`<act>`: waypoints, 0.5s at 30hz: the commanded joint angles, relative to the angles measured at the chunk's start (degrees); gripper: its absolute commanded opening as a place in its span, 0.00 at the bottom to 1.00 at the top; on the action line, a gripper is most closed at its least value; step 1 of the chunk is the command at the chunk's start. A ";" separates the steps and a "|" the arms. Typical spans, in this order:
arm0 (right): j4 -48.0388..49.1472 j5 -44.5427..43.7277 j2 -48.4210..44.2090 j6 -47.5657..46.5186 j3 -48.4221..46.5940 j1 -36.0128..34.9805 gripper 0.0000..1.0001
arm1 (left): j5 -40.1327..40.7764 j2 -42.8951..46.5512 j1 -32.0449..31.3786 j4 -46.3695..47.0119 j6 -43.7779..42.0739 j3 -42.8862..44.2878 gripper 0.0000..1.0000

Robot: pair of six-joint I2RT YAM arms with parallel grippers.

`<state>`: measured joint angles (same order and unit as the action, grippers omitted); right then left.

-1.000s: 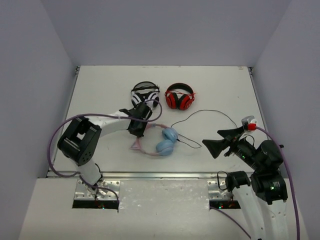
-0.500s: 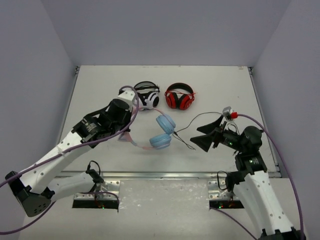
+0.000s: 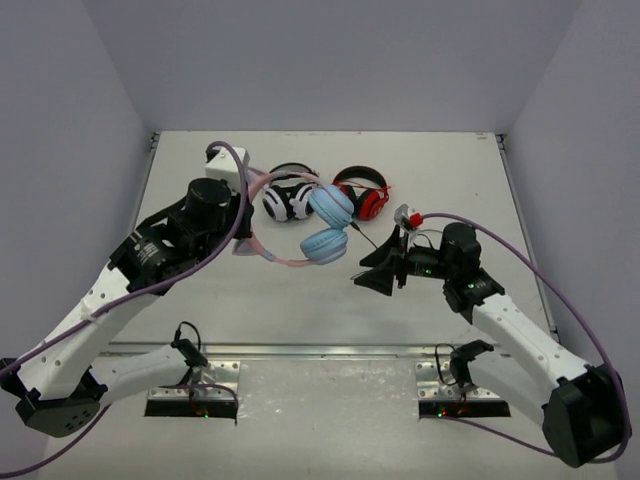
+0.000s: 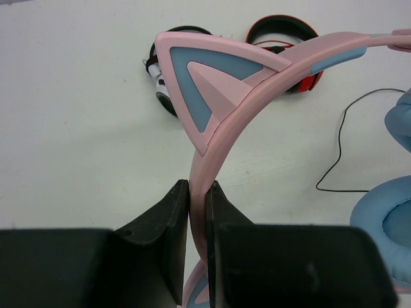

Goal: Wrap the headphones

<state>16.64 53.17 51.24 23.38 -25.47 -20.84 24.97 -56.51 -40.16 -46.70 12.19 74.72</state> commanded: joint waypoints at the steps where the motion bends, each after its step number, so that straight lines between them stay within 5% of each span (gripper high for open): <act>1: 6.99 -1.74 2.98 -2.19 1.57 -3.23 0.61 | 1.48 1.58 -0.18 4.95 3.37 4.12 0.00; 9: 16.13 -5.52 6.77 1.41 6.30 -4.21 0.16 | 10.35 2.81 -0.18 3.99 5.04 7.99 0.01; 12: 16.76 -12.45 3.97 2.02 9.47 -4.21 0.04 | 15.00 2.37 -0.18 3.20 4.87 8.16 0.00; 15: 13.95 -19.58 -0.16 0.98 11.15 -4.21 0.04 | 21.94 1.93 -0.18 3.37 4.51 5.98 0.00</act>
<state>28.71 42.17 55.02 24.62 -15.05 -24.86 38.06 -55.40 -40.16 -47.40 14.26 79.92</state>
